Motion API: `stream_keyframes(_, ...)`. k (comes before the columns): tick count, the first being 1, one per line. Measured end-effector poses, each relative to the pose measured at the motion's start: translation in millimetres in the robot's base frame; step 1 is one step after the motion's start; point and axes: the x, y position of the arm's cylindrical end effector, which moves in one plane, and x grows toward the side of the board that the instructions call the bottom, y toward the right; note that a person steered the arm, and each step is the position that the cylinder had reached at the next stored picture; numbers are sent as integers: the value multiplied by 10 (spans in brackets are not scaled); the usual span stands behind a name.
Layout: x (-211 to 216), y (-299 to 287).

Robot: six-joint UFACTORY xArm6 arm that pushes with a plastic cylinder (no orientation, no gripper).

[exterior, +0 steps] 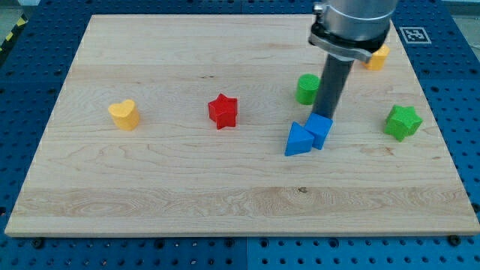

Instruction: Push the green circle towards the green star

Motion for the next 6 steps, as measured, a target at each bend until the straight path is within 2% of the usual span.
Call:
stream_keyframes(2,-293,-640)
stream_keyframes(3,-293,-643)
stream_keyframes(4,-324,-889)
stream_keyframes(5,-546,-1060)
stream_keyframes(6,-669,-437)
